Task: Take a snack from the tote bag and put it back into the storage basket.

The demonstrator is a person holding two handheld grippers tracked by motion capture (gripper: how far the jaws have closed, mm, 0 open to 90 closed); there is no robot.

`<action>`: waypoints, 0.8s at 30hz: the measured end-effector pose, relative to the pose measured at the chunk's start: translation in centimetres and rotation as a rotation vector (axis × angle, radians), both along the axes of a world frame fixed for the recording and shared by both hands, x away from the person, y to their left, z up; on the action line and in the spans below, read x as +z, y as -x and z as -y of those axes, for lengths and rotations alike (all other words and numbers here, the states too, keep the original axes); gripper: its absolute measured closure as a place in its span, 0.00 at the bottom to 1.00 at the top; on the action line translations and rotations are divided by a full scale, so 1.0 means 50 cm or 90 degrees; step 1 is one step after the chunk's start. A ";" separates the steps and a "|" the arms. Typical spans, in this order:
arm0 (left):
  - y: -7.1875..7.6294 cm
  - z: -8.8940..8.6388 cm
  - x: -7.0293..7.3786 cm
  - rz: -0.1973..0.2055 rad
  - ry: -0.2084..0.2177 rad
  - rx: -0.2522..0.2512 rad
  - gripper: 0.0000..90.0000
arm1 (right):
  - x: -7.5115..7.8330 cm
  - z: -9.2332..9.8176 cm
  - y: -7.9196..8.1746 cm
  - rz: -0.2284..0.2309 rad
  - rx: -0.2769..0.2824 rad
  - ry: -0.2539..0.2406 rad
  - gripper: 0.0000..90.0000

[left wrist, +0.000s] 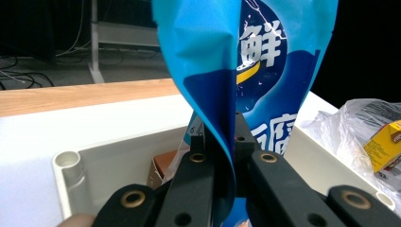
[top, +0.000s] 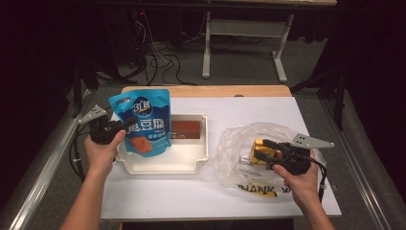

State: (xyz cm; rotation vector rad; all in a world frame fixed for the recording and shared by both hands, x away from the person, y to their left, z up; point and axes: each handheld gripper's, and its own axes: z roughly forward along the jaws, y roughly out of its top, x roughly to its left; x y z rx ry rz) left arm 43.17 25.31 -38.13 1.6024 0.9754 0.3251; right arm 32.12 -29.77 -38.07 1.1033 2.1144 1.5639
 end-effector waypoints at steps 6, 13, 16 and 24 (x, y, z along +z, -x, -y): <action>0.008 -0.022 -0.014 -0.010 0.034 0.001 0.98 | -0.008 0.008 0.003 -0.002 -0.009 0.007 0.45; 0.014 -0.023 -0.003 -0.024 0.024 0.006 0.91 | -0.014 0.017 0.007 -0.005 -0.014 0.011 0.45; 0.020 -0.025 -0.003 -0.031 0.031 0.017 0.85 | -0.017 0.021 0.009 -0.008 -0.017 0.008 0.45; 0.036 -0.030 -0.017 -0.059 0.044 0.069 0.57 | -0.024 0.031 0.009 -0.015 -0.028 0.015 0.44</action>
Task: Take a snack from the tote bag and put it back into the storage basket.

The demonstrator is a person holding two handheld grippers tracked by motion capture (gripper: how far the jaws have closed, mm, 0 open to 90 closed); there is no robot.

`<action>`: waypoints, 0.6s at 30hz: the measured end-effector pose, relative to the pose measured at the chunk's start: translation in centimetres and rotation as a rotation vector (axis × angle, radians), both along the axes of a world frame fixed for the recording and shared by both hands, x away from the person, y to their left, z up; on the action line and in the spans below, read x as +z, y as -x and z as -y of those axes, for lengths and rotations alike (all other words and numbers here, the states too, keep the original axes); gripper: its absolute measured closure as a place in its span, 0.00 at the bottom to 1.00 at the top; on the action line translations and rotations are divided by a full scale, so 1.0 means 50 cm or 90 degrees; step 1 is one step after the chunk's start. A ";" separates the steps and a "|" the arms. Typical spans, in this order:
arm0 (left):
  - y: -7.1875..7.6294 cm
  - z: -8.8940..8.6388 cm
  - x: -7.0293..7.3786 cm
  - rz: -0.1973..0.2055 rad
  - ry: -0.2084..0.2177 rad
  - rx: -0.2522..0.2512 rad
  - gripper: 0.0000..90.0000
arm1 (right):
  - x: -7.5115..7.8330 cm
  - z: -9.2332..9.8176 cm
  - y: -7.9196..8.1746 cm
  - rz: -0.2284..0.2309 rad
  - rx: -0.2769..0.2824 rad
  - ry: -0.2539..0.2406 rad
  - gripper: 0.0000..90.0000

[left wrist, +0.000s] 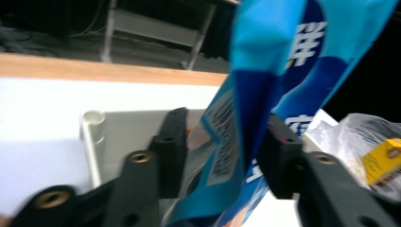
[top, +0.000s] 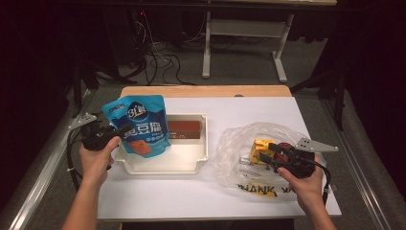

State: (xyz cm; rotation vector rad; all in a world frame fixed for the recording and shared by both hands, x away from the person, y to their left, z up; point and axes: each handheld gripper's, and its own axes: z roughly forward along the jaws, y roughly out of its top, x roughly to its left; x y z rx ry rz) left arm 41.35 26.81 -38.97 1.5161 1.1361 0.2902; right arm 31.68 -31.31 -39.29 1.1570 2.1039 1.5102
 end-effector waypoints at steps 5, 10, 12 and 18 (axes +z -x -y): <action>0.010 0.002 -0.001 -0.003 -0.002 0.030 0.43 | 0.000 0.007 0.000 0.001 -0.012 0.004 0.43; 0.031 0.015 0.010 0.005 -0.046 0.063 0.28 | -0.001 0.018 0.000 0.004 -0.024 0.007 0.43; 0.042 0.023 0.014 0.012 -0.070 0.068 0.23 | -0.002 0.023 -0.001 0.004 -0.028 0.010 0.43; 0.073 0.044 0.023 0.030 -0.100 0.081 0.18 | -0.004 0.032 -0.004 0.001 -0.037 0.014 0.42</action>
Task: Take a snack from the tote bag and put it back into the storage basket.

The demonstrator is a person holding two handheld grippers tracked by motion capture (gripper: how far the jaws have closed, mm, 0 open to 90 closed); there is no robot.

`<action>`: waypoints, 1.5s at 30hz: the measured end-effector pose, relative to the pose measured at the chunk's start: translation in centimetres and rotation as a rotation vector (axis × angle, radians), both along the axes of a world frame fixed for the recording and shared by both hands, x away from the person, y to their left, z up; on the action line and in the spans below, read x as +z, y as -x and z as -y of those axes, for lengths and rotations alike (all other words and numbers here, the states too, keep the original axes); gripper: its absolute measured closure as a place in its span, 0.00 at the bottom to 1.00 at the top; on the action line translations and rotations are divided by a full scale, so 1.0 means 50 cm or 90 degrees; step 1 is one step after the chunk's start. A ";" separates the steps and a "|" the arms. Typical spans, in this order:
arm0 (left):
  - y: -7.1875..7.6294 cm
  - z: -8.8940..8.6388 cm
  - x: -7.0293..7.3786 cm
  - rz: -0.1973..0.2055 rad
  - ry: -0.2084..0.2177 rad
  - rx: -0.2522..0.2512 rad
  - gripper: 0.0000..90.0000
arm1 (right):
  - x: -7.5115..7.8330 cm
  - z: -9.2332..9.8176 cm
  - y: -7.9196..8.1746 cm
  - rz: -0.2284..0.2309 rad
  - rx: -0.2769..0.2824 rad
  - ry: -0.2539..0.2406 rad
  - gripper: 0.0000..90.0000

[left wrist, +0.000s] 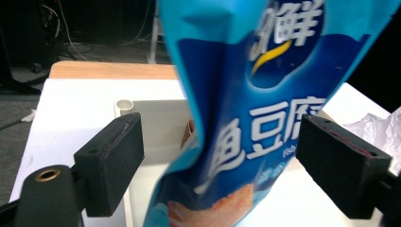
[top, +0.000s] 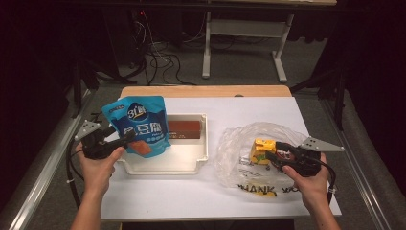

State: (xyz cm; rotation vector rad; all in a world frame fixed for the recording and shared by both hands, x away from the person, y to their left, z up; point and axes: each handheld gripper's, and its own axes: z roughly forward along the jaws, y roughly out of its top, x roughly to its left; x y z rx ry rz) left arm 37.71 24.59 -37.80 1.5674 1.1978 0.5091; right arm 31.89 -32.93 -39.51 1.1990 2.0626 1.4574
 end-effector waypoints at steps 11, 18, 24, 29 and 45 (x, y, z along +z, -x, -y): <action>0.053 0.025 0.000 0.024 -0.038 0.037 0.10 | -0.007 0.007 -0.009 -0.001 -0.013 0.035 0.40; 0.078 0.032 -0.003 0.029 -0.055 0.035 0.09 | -0.011 0.015 -0.014 -0.007 -0.015 0.043 0.38; 0.103 0.063 -0.006 0.036 -0.052 0.009 0.10 | -0.015 0.018 -0.020 -0.007 -0.012 0.059 0.37; 0.110 0.090 -0.007 0.047 -0.045 -0.014 0.11 | -0.016 0.024 -0.022 -0.007 -0.012 0.067 0.36; 0.113 0.147 -0.019 0.054 -0.055 -0.064 0.17 | -0.017 0.016 -0.055 -0.019 0.022 0.103 0.33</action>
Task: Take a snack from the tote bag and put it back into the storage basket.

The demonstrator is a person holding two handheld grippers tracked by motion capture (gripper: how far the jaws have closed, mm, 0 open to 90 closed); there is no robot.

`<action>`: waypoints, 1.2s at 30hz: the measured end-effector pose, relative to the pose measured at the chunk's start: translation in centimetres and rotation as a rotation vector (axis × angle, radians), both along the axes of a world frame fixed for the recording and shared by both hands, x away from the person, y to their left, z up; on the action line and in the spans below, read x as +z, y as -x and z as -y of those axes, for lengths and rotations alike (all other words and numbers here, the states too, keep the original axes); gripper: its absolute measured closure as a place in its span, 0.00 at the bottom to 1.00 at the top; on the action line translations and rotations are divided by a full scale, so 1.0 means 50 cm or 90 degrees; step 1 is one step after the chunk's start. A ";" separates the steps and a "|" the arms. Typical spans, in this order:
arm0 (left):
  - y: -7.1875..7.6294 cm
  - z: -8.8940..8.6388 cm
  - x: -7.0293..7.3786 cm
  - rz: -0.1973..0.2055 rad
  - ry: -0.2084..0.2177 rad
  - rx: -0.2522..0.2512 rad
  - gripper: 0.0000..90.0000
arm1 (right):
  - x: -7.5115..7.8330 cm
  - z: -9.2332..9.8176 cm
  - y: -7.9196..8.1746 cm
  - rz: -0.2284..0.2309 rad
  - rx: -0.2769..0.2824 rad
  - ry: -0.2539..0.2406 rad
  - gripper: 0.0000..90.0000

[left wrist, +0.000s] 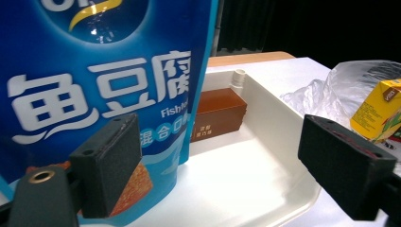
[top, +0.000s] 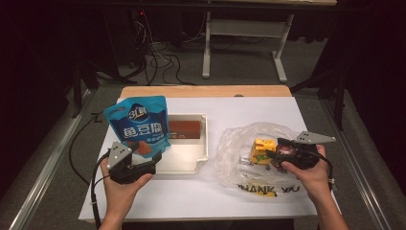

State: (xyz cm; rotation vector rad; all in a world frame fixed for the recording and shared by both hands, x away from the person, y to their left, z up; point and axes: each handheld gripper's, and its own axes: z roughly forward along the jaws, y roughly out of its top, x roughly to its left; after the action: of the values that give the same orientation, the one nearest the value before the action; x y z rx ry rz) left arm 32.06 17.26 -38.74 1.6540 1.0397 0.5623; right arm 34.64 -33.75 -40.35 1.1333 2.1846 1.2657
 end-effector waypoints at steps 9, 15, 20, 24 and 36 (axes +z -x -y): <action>-0.006 0.012 -0.005 -0.007 0.018 -0.031 0.21 | -0.012 -0.005 -0.026 -0.028 0.019 0.014 0.30; -0.014 0.015 -0.013 -0.022 0.033 -0.048 0.22 | -0.011 -0.021 -0.045 -0.035 0.052 0.028 0.27; -0.015 0.019 -0.018 -0.027 0.029 -0.057 0.22 | -0.013 -0.037 -0.049 -0.037 0.066 0.063 0.28; -0.017 0.021 -0.023 -0.038 0.026 -0.064 0.23 | -0.013 -0.037 -0.047 -0.033 0.065 0.069 0.30; -0.022 0.020 -0.031 -0.053 0.030 -0.072 0.23 | -0.016 -0.027 -0.025 -0.030 0.064 0.078 0.45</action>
State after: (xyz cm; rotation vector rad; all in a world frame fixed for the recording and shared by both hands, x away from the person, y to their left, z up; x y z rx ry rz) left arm 33.17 16.24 -40.28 1.6950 1.0049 0.3950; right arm 35.91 -32.39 -41.14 1.0268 2.3443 1.1375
